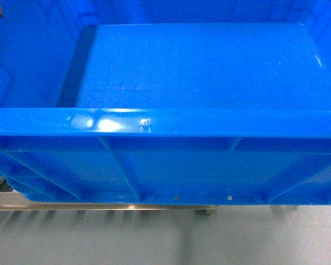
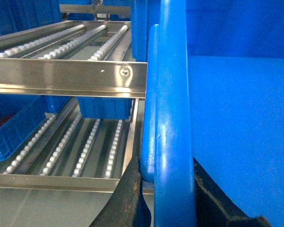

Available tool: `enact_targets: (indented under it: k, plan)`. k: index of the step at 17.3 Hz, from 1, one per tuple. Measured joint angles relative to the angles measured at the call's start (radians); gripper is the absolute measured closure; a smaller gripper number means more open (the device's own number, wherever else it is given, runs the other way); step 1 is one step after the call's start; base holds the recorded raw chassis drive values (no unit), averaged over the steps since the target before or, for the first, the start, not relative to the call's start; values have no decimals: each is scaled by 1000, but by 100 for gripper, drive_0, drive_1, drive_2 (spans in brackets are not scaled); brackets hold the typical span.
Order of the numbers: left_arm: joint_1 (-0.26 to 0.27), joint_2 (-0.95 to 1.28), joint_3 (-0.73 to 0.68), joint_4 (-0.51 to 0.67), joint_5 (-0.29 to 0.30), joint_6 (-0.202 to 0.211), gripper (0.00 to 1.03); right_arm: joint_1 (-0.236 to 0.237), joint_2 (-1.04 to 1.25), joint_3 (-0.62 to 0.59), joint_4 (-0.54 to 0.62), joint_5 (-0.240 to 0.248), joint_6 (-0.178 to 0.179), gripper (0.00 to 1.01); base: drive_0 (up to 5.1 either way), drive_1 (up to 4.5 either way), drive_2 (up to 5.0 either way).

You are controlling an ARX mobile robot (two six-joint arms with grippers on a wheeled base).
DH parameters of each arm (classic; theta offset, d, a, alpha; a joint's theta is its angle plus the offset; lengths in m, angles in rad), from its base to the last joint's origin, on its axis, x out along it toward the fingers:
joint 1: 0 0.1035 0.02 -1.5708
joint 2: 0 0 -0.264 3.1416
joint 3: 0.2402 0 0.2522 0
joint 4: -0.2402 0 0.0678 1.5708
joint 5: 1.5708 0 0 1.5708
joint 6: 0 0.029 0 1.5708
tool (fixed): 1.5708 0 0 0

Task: Place box next to blue box on left shelf

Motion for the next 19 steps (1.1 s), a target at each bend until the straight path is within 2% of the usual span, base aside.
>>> enact_targets:
  k: [19]
  plan:
    - [0,0,0,-1,0,0,85,0,0,0,0,0,0,86,-504,241,241]
